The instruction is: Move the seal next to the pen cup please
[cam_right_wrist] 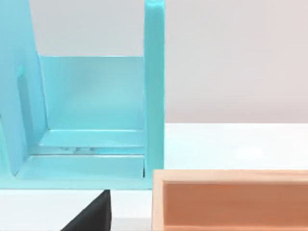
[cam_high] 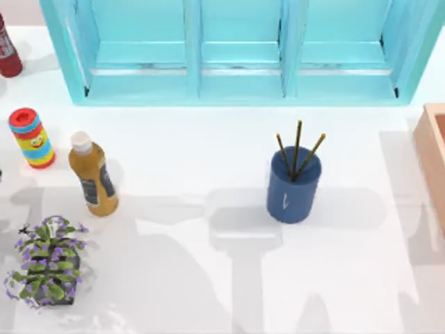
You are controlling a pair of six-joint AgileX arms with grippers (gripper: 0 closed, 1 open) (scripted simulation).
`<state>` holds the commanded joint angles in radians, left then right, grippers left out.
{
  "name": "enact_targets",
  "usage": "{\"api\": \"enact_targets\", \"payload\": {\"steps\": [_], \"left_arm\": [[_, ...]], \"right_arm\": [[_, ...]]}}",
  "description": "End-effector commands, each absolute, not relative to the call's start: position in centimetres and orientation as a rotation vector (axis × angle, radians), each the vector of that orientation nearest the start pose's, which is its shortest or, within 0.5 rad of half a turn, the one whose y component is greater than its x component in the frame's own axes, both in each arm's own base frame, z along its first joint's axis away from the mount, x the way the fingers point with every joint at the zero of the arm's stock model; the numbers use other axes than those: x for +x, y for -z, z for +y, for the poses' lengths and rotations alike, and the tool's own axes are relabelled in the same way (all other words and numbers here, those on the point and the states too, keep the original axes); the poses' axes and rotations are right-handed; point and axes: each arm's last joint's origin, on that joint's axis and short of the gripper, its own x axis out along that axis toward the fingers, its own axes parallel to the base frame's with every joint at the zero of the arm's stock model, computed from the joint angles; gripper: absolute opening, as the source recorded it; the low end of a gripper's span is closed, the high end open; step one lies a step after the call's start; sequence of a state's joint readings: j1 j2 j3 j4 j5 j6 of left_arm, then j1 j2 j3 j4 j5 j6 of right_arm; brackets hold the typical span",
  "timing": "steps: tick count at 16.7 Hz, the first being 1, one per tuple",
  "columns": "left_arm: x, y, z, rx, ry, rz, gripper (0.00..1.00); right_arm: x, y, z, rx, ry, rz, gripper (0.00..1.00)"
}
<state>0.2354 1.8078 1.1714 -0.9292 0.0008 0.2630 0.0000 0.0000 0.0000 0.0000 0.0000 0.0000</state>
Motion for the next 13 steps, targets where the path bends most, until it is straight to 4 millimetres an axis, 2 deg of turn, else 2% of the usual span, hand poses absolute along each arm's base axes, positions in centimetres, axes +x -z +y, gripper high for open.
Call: {"api": "enact_targets", "payload": {"steps": [4,7,9,11,13], "left_arm": [[32.4,-20.6,2.8,0.022,0.023,1.580,0.00],[31.7,-24.9,-1.8,0.020,0.018,1.602,0.00],[30.9,-27.4,-4.1,0.019,0.017,1.588,0.00],[30.3,-28.8,-5.2,0.018,0.018,1.572,0.00],[30.2,-29.0,-5.2,0.017,0.018,1.570,0.00]], "right_arm": [[10.6,-16.0,-0.1,0.000,0.000,0.000,1.00],[10.6,-16.0,-0.1,0.000,0.000,0.000,1.00],[10.6,-16.0,-0.1,0.000,0.000,0.000,1.00],[10.6,-16.0,-0.1,0.000,0.000,0.000,1.00],[10.6,-16.0,-0.1,0.000,0.000,0.000,1.00]]}}
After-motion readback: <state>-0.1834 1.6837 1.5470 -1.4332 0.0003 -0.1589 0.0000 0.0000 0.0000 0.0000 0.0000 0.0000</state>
